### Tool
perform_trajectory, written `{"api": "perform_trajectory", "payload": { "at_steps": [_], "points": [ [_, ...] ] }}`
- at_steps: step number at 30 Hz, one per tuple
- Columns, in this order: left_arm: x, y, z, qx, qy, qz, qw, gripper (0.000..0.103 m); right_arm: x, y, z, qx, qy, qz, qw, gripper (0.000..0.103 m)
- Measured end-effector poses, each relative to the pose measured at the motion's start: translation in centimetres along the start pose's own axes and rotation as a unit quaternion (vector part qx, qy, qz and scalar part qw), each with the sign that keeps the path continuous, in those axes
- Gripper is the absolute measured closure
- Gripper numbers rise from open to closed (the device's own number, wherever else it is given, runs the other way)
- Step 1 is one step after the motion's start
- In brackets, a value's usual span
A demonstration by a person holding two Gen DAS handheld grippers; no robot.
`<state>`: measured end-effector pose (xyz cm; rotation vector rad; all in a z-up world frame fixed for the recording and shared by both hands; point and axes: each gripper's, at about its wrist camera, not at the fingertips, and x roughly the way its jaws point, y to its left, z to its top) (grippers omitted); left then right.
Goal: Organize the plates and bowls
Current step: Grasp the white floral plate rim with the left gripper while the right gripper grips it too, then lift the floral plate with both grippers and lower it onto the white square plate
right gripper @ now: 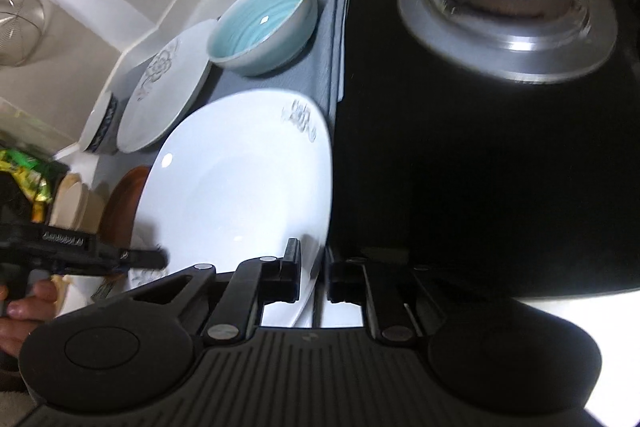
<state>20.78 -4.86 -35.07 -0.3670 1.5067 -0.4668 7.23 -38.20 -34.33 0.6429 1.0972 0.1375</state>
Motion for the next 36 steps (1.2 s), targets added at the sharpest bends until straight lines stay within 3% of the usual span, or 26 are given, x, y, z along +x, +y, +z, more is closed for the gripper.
{"api": "perform_trajectory", "payload": {
  "at_steps": [5, 9, 11, 14, 17, 20, 23, 24, 25, 26, 28, 36],
  "points": [
    [0.7, -2.0, -0.7, 0.018, -0.015, 0.038, 0.9990, 0.080, -0.1, -1.3, 0.4, 0.018, -0.009, 0.027, 0.999, 0.088],
    [0.2, -3.1, -1.9, 0.004, -0.037, 0.055, 0.9978, 0.077, -1.1, 0.5, 0.3, -0.069, -0.020, 0.000, 0.997, 0.089],
    [-0.1, -3.2, -2.3, -0.012, -0.047, 0.056, 0.9972, 0.078, -1.6, 0.7, 0.5, -0.086, -0.017, 0.006, 0.996, 0.088],
    [-0.4, -2.7, -2.7, -0.023, -0.053, 0.043, 0.9974, 0.079, -1.4, -0.5, 1.2, -0.064, 0.008, 0.023, 0.998, 0.088],
    [0.4, -1.8, -2.5, -0.027, -0.029, 0.045, 0.9982, 0.079, -0.4, -2.0, 1.6, -0.009, 0.035, 0.050, 0.998, 0.084],
    [0.3, -0.7, -1.2, -0.030, -0.008, 0.018, 0.9993, 0.074, 0.5, -2.8, 1.7, 0.054, 0.044, 0.088, 0.994, 0.065],
    [0.3, -0.6, 0.3, -0.016, 0.017, 0.017, 0.9996, 0.072, 1.0, -2.3, 1.3, 0.095, 0.027, 0.093, 0.991, 0.057],
    [0.3, -1.0, 0.8, 0.007, 0.023, 0.019, 0.9995, 0.071, 0.9, -2.1, 1.2, 0.097, 0.017, 0.086, 0.991, 0.058],
    [0.5, -1.6, 1.2, 0.030, 0.026, 0.031, 0.9987, 0.076, 0.8, -1.6, 1.0, 0.092, 0.006, 0.069, 0.993, 0.065],
    [0.5, -2.1, 1.6, 0.053, 0.028, 0.048, 0.9970, 0.077, 0.7, -1.1, 0.9, 0.080, -0.002, 0.042, 0.996, 0.080],
    [0.3, -2.7, 2.1, 0.081, 0.035, 0.051, 0.9948, 0.077, 0.3, -0.3, 0.5, 0.057, -0.009, 0.000, 0.998, 0.092],
    [-1.7, -3.5, 4.2, 0.167, 0.070, 0.009, 0.9835, 0.079, -3.3, 2.2, -3.1, 0.068, -0.087, -0.038, 0.993, 0.091]
  ]
}}
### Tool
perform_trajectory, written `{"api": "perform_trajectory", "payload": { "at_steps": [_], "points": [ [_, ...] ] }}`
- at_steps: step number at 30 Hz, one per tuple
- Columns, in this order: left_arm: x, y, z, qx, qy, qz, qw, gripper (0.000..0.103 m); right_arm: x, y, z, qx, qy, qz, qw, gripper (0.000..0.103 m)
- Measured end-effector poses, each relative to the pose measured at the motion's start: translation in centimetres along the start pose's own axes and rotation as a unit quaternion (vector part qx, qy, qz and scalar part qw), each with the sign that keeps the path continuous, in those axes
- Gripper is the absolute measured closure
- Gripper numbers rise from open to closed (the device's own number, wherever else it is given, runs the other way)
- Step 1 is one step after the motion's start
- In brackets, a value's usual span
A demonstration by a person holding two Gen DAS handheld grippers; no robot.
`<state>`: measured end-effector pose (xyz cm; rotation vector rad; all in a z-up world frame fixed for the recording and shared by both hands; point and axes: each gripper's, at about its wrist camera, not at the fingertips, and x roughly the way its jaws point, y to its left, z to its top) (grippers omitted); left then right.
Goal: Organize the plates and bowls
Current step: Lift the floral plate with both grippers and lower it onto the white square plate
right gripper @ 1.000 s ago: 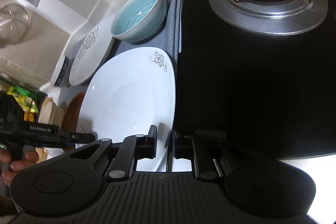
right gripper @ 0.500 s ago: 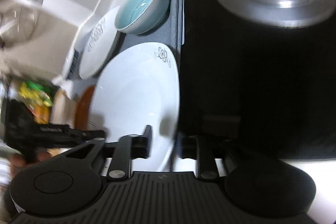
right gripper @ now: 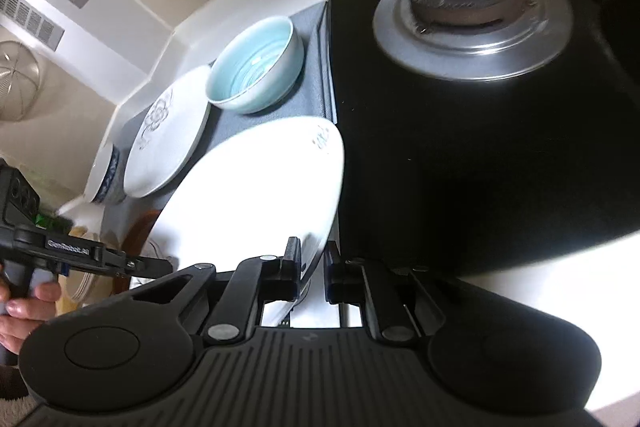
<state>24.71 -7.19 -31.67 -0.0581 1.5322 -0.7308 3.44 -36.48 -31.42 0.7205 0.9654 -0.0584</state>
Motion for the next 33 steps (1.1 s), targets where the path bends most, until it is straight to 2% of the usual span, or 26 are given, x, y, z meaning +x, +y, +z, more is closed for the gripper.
{"api": "perform_trajectory", "payload": {
  "at_steps": [3, 7, 14, 21, 25, 29, 33],
  "points": [
    [0.1, -0.2, 0.4, 0.018, 0.016, -0.007, 0.9997, 0.079, -1.2, 0.2, -1.1, 0.034, -0.021, -0.011, 0.999, 0.091],
    [0.0, -0.3, 0.5, 0.021, 0.025, -0.010, 0.9994, 0.079, -2.1, 1.6, -2.1, 0.046, -0.038, -0.021, 0.998, 0.090],
    [-2.8, 0.3, 0.6, -0.002, 0.012, -0.028, 0.9995, 0.079, -3.9, 4.5, -0.7, 0.019, -0.044, -0.009, 0.999, 0.089],
    [-6.0, 3.3, 1.7, -0.036, -0.017, -0.025, 0.9989, 0.079, -1.4, 8.5, 2.0, -0.036, -0.042, 0.008, 0.998, 0.089],
    [-7.9, 5.4, 2.3, -0.047, -0.042, -0.004, 0.9980, 0.079, 1.3, 10.6, 3.4, -0.051, -0.040, 0.022, 0.998, 0.089],
    [-8.6, 8.2, 3.6, -0.074, -0.050, 0.009, 0.9960, 0.077, 4.5, 12.2, 5.0, -0.038, -0.035, 0.038, 0.998, 0.089],
    [-8.9, 9.8, 5.0, -0.081, -0.056, 0.024, 0.9949, 0.077, 7.6, 13.5, 6.0, -0.042, -0.033, 0.033, 0.998, 0.089]
  ]
}}
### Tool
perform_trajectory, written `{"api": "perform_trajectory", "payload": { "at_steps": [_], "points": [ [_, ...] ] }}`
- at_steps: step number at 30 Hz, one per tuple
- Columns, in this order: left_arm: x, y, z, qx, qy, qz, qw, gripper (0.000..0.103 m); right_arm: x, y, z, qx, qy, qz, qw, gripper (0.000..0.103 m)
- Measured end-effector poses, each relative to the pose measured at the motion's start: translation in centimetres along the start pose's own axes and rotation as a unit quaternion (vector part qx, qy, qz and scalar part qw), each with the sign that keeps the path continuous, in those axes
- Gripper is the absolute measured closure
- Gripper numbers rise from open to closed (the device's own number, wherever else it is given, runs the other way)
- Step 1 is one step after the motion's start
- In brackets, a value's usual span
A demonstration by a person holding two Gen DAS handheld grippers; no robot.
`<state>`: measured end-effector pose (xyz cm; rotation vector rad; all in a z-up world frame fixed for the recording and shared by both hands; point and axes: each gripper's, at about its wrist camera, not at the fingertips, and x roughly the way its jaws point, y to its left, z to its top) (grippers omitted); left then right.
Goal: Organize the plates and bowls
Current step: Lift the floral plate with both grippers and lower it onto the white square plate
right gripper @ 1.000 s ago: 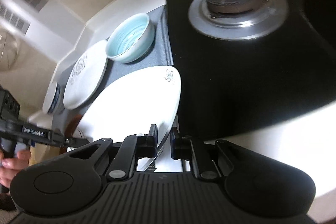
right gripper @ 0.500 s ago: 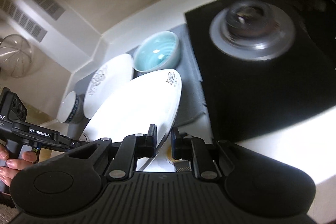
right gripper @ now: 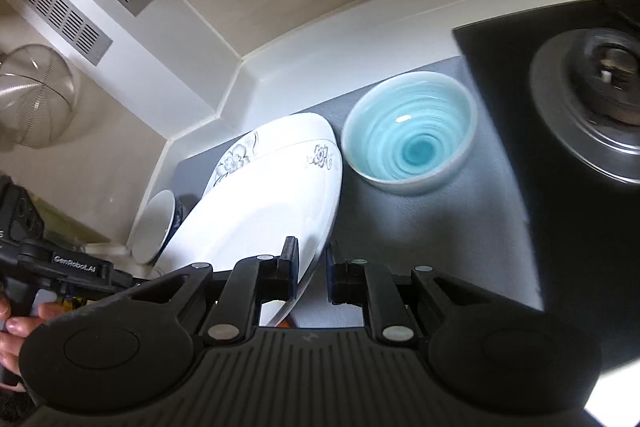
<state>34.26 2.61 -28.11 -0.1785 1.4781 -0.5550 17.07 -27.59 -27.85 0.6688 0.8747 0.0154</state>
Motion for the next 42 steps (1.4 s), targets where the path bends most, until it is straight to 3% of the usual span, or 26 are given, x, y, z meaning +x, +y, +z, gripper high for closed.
{"api": "perform_trajectory", "payload": {
  "at_steps": [11, 20, 24, 30, 33, 37, 42],
  "points": [
    [1.5, 0.9, 2.2, 0.009, -0.012, 0.029, 0.9995, 0.077, 4.7, 0.6, 0.5, -0.014, 0.016, -0.036, 0.999, 0.089],
    [2.7, 1.7, 3.2, 0.001, -0.017, 0.025, 0.9995, 0.077, 6.6, 0.9, 0.5, -0.016, -0.008, -0.062, 0.998, 0.088],
    [2.5, 3.0, 2.8, -0.024, -0.014, 0.002, 0.9996, 0.079, 7.0, 0.9, 0.1, -0.015, -0.027, -0.058, 0.998, 0.088],
    [1.5, 4.8, 0.6, -0.070, -0.015, -0.061, 0.9955, 0.079, 6.9, 1.3, -0.7, -0.039, -0.056, -0.058, 0.996, 0.089],
    [1.7, 4.9, -0.1, -0.085, -0.016, -0.075, 0.9934, 0.083, 7.3, 1.6, -0.8, -0.043, -0.050, -0.069, 0.995, 0.083],
    [1.6, 4.0, 0.0, -0.079, -0.031, -0.052, 0.9950, 0.083, 7.2, 1.6, -1.0, -0.039, -0.044, -0.061, 0.996, 0.072],
    [1.6, 4.0, 0.1, -0.073, -0.035, -0.045, 0.9957, 0.084, 6.1, 0.8, -2.4, -0.008, -0.030, -0.060, 0.998, 0.069]
  ]
}}
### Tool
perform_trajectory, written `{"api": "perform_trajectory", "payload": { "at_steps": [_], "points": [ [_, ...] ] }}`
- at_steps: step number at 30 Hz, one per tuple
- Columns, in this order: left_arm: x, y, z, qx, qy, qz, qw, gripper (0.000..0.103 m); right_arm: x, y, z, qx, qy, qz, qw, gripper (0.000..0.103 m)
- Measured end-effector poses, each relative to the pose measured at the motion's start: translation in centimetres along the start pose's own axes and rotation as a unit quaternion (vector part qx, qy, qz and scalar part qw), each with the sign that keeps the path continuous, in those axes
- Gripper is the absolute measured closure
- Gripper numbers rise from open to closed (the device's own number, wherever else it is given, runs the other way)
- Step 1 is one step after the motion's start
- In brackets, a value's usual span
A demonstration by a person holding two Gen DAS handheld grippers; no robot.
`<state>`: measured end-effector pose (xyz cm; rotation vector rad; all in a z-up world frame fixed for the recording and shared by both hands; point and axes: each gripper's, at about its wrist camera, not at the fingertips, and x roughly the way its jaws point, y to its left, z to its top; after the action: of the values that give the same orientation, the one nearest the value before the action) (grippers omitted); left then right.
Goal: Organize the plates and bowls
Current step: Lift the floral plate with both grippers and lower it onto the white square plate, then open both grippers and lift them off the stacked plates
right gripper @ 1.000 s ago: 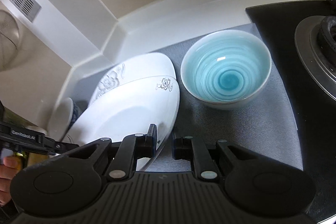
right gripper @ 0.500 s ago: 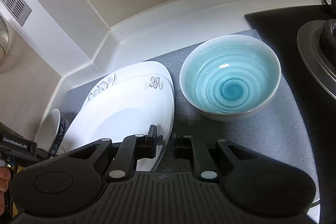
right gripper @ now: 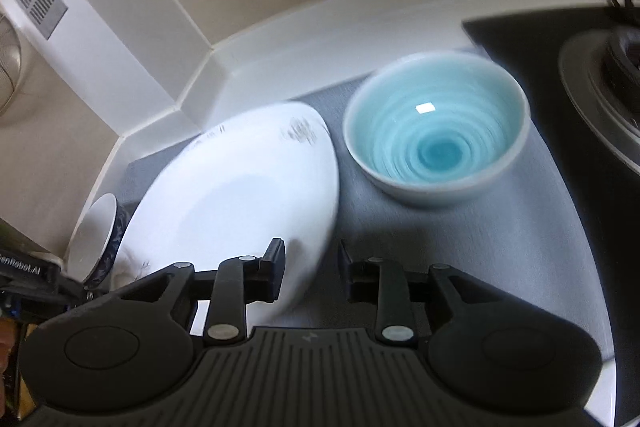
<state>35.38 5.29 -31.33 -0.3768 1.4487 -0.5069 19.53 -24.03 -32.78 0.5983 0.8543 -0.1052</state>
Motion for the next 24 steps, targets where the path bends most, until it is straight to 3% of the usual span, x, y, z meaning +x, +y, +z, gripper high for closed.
{"api": "perform_trajectory", "payload": {
  "at_steps": [4, 6, 8, 12, 13, 16, 17, 18, 19, 21, 22, 24],
  "points": [
    [0.2, 0.1, 0.1, 0.005, -0.004, 0.001, 1.0000, 0.085, -1.1, 0.1, -0.6, 0.000, -0.003, 0.002, 1.000, 0.065],
    [0.4, 0.3, 0.4, 0.002, -0.004, 0.003, 1.0000, 0.085, -0.8, 0.6, -0.4, -0.014, 0.000, -0.002, 1.000, 0.071],
    [0.6, 0.3, 0.7, -0.003, -0.004, 0.009, 0.9999, 0.086, -0.2, 1.3, -0.1, -0.030, 0.002, -0.003, 1.000, 0.086],
    [0.6, -0.1, 1.0, 0.009, -0.010, 0.025, 0.9996, 0.086, 0.4, 1.8, 0.5, -0.027, 0.004, -0.011, 1.000, 0.086],
    [0.3, -0.2, 0.9, 0.011, -0.008, 0.025, 0.9996, 0.086, -0.5, 1.4, 0.6, -0.012, -0.005, 0.003, 1.000, 0.083],
    [-1.6, -0.2, -0.1, 0.020, -0.012, 0.007, 0.9997, 0.083, -5.2, 0.6, 0.8, 0.042, -0.048, 0.063, 0.996, 0.054],
    [-2.4, -0.3, -0.6, 0.026, -0.015, 0.004, 0.9995, 0.082, -7.4, 0.5, 1.1, 0.074, -0.072, 0.093, 0.990, 0.051],
    [-3.3, -0.4, -1.2, 0.032, -0.018, 0.000, 0.9993, 0.081, -9.7, 0.3, 1.4, 0.122, -0.094, 0.142, 0.978, 0.050],
    [-4.2, -0.5, -1.7, 0.036, -0.023, -0.005, 0.9991, 0.080, -11.8, 0.1, 1.8, 0.177, -0.114, 0.205, 0.956, 0.042],
    [-6.0, -1.1, -2.8, 0.048, -0.035, -0.018, 0.9981, 0.076, -15.6, 0.7, 2.5, 0.261, -0.150, 0.315, 0.900, 0.025],
    [-6.9, -1.6, -3.4, 0.059, -0.043, -0.023, 0.9971, 0.075, -17.3, 1.6, 3.1, 0.275, -0.164, 0.352, 0.879, 0.016],
    [-8.3, -3.0, -4.5, 0.086, -0.059, -0.030, 0.9941, 0.075, -20.7, 3.9, 4.1, 0.261, -0.193, 0.408, 0.853, 0.014]
  ]
}}
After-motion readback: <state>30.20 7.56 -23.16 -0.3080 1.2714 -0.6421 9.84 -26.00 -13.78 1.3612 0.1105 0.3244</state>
